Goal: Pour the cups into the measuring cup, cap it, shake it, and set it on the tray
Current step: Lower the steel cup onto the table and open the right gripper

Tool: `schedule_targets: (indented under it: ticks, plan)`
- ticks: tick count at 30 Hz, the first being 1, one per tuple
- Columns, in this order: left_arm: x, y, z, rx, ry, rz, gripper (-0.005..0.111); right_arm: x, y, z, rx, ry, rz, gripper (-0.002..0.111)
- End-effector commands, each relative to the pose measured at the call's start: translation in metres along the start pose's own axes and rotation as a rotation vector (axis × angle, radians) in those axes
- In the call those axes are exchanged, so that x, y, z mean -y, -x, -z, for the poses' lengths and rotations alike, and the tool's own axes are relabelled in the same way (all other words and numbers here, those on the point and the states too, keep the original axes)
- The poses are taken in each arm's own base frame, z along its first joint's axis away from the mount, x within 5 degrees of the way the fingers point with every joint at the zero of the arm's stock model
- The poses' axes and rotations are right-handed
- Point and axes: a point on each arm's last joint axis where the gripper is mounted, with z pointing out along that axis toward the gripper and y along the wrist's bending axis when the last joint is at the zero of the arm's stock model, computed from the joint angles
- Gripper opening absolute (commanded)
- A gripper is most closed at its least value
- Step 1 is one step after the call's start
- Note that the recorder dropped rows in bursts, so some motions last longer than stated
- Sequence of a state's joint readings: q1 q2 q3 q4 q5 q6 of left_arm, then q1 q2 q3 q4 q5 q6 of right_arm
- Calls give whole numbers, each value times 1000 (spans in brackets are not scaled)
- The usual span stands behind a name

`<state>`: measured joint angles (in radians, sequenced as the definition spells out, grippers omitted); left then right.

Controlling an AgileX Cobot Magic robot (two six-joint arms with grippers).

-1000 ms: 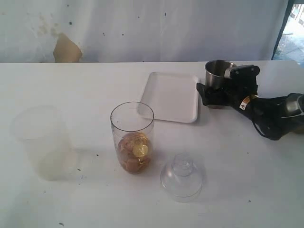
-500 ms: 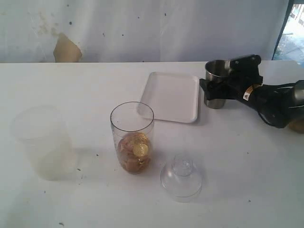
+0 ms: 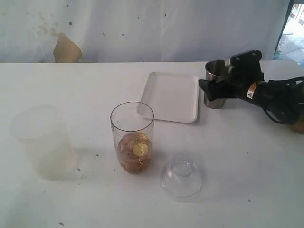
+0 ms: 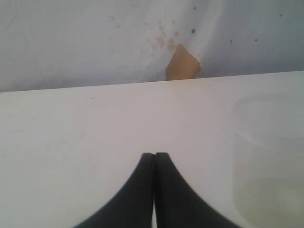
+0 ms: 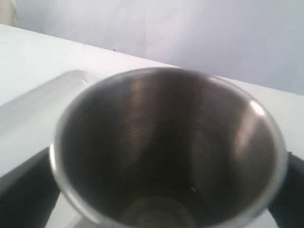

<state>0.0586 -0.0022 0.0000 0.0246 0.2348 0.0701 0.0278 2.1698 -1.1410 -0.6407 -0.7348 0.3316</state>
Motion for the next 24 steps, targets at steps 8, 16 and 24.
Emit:
schedule_targets:
  ticks: [8, 16, 24]
  plan:
    - [0, 0, 0, 1, -3, 11, 0, 5, 18, 33, 38, -28, -3, 105]
    - [0, 0, 0, 1, -3, 11, 0, -1, 27, 49, 46, -29, -3, 105]
    - [0, 0, 0, 1, -3, 11, 0, -8, 67, 79, 122, -48, -19, 105]
